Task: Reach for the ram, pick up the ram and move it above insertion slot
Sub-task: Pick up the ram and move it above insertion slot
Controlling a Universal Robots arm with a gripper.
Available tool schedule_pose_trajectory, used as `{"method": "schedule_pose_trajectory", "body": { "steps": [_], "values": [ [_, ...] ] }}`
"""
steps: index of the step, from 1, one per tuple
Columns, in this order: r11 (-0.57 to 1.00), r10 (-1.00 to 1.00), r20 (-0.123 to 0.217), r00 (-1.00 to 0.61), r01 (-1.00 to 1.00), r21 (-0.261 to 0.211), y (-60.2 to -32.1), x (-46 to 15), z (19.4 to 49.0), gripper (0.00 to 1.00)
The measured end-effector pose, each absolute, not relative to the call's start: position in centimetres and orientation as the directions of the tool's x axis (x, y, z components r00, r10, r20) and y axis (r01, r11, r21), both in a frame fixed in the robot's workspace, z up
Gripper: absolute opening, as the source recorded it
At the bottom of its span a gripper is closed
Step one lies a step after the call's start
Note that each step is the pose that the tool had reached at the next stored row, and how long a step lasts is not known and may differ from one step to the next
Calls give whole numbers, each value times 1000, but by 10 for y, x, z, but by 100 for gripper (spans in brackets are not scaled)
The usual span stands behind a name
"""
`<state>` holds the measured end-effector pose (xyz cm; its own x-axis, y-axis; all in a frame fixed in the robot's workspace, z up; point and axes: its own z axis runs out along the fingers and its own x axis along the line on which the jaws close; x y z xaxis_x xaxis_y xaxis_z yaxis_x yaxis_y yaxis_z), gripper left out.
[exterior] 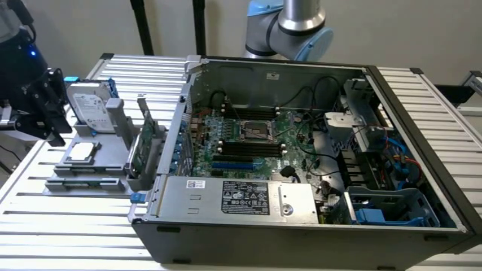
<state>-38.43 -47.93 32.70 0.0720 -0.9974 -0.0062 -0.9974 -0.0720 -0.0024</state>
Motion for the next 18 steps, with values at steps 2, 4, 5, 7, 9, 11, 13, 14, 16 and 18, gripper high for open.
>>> {"method": "schedule_pose_trajectory", "body": {
  "steps": [2, 4, 5, 7, 9, 11, 13, 14, 16, 18],
  "values": [
    [-72, -997, -6, 72, -997, -2, -480, -385, 323, 36],
    [-72, -997, -6, 72, -997, -2, -481, -385, 320, 36],
    [-72, -997, -6, 72, -997, -2, -481, -385, 318, 36],
    [-72, -997, -6, 72, -997, -2, -482, -386, 314, 36],
    [-72, -997, -6, 72, -997, -2, -483, -386, 311, 36],
    [-72, -997, -6, 72, -997, -2, -484, -387, 307, 36],
    [-72, -997, -6, 72, -997, -2, -485, -387, 303, 36],
    [-72, -997, -6, 72, -997, -2, -486, -388, 301, 36],
    [-72, -997, -6, 72, -997, -2, -486, -388, 298, 36],
    [-72, -997, -6, 72, -997, -2, -486, -388, 294, 36]
  ]
}}
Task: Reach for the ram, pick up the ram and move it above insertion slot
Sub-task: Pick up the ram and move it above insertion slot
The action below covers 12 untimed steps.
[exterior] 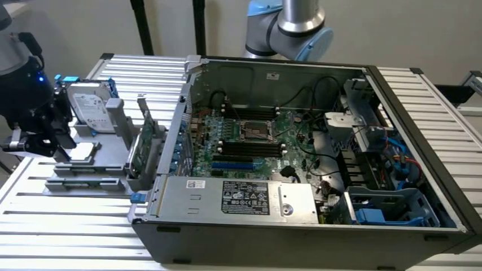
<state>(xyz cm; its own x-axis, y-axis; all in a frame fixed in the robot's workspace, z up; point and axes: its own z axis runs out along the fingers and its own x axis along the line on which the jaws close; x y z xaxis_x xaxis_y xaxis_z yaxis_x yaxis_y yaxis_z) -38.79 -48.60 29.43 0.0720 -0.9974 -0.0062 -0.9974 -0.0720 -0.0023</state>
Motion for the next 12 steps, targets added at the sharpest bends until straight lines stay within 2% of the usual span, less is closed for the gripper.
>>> {"method": "schedule_pose_trajectory", "body": {
  "steps": [12],
  "values": [
    [-72, -997, -6, 72, -997, -2, -486, -388, 272, 36]
  ]
}}
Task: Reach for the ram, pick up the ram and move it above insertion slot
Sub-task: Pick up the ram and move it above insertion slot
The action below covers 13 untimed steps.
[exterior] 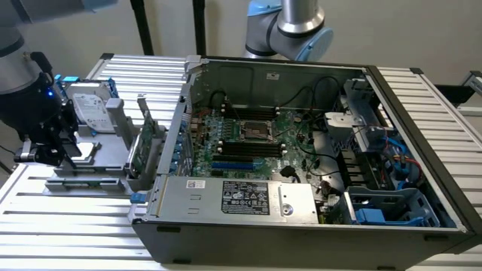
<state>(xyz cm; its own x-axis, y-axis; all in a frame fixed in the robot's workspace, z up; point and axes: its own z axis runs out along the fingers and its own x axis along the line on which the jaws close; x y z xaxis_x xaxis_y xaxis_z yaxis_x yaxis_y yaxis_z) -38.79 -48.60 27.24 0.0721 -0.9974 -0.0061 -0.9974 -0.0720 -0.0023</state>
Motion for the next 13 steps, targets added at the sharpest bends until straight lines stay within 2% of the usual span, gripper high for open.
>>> {"method": "schedule_pose_trajectory", "body": {
  "steps": [13],
  "values": [
    [-72, -997, -6, 72, -997, -2, -483, -388, 249, 36]
  ]
}}
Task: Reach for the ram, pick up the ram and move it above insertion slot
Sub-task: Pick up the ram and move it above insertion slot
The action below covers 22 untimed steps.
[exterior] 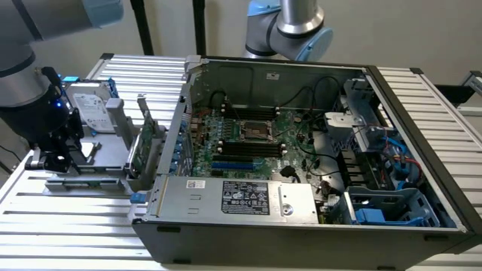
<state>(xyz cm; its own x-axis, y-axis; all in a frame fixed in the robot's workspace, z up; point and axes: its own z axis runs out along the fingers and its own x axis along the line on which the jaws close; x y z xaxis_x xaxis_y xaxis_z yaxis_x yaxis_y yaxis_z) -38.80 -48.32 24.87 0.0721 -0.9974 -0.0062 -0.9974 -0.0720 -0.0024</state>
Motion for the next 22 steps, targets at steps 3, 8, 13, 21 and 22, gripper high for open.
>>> {"method": "schedule_pose_trajectory", "body": {
  "steps": [3, 8, 13, 21, 22],
  "values": [
    [-72, -997, -6, 72, -997, -2, -482, -388, 243, 36],
    [-72, -997, -6, 72, -997, -2, -482, -388, 234, 36],
    [-72, -997, -6, 72, -997, -2, -482, -389, 225, 36],
    [-72, -997, -6, 72, -997, -2, -482, -390, 211, 36],
    [-72, -997, -6, 72, -997, -2, -482, -390, 209, 36]
  ]
}}
